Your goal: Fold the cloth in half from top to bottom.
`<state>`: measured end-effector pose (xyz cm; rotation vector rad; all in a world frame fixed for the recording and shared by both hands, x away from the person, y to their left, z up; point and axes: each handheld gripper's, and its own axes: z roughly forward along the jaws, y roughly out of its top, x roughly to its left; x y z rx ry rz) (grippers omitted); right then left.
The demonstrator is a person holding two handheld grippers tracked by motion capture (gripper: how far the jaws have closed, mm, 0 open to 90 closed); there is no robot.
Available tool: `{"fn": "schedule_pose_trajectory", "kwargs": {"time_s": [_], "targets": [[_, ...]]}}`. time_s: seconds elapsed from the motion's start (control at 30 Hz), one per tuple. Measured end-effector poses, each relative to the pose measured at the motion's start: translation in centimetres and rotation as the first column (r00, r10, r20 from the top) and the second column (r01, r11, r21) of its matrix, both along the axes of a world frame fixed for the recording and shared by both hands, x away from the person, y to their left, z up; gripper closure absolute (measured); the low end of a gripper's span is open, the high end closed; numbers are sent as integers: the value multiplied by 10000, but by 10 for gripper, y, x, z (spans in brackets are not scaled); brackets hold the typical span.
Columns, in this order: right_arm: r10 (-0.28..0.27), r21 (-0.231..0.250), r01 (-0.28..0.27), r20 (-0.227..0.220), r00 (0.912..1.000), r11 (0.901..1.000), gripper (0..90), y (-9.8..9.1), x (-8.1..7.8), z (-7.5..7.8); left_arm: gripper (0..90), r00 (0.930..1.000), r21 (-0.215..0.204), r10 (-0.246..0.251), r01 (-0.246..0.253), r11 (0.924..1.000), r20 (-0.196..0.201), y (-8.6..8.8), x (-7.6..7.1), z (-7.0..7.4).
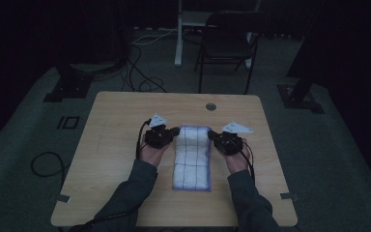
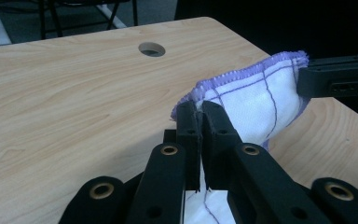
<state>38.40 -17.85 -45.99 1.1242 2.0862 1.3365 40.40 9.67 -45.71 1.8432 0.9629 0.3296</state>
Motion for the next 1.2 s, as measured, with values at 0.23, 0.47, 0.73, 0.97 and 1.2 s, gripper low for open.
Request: {"fn": "schedule_pose_trajectory", "kwargs": {"time_s": [0.23, 0.47, 0.73, 0.97, 1.2], "targets": [[51, 66, -50, -20, 10000, 10000, 873, -1, -7, -3, 871, 9999, -90, -113, 113, 9999, 5, 2, -10, -2], [131, 85, -131, -29, 9999, 9999, 873, -1, -13, -5, 871, 9999, -160, -148, 148, 9998, 0, 3, -18, -4], [246, 149, -245, -59, 9997, 9996, 873, -2, -21, -9, 870, 9997, -222, -236, 236, 9995, -7, 6, -26, -7], [299, 190, -298, -51, 9995, 9994, 873, -2, -28, -11, 870, 9996, -256, -289, 290, 9993, 17, 8, -34, -8], [375, 244, -373, -64, 9993, 9990, 873, -1, -35, -14, 869, 9995, -331, -324, 323, 9989, -14, 9, -41, -11]]}}
